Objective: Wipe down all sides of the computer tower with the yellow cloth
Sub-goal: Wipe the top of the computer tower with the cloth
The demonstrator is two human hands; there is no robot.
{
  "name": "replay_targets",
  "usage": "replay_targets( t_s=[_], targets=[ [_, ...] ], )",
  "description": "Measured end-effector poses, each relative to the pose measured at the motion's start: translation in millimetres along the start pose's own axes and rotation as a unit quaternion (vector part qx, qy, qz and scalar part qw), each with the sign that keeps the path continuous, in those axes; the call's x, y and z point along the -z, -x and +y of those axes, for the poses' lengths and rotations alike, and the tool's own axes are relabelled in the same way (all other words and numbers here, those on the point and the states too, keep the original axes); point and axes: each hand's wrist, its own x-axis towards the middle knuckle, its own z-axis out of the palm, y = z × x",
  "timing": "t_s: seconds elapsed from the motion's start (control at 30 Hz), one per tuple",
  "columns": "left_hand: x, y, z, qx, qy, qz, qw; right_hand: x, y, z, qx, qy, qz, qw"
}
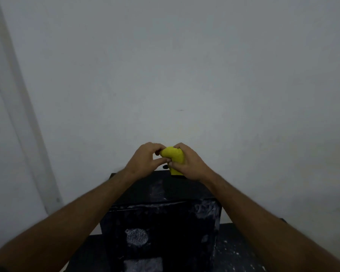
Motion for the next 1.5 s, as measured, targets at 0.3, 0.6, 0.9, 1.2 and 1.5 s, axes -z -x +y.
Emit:
replay_targets(
  t_s=[0.3, 0.6, 0.9, 1.2, 1.5],
  targets=[
    [-29, 6, -11, 0.100, 0.031, -0.012, 0.994, -2, -10, -37, -0.137, -0.231, 0.005, 0.963],
    [0, 24, -43, 0.169, 0.017, -0.119, 0.978, 1, -8, -5, -0.170, 0.017, -0.111, 0.979],
    [15, 95, -136, 0.290, -0.207, -0.066, 0.932, -7, -24, 43, -0.156, 0.111, -0.206, 0.960],
    [7, 100, -145, 0.308, -0.191, -0.021, 0.932, -37, -66, 60, -0.101, 0.239, -0.200, 0.945],
    [8, 102, -144, 0.319, -0.185, -0.024, 0.929, -37, -79, 49, -0.095, 0.288, -0.271, 0.914]
  ],
)
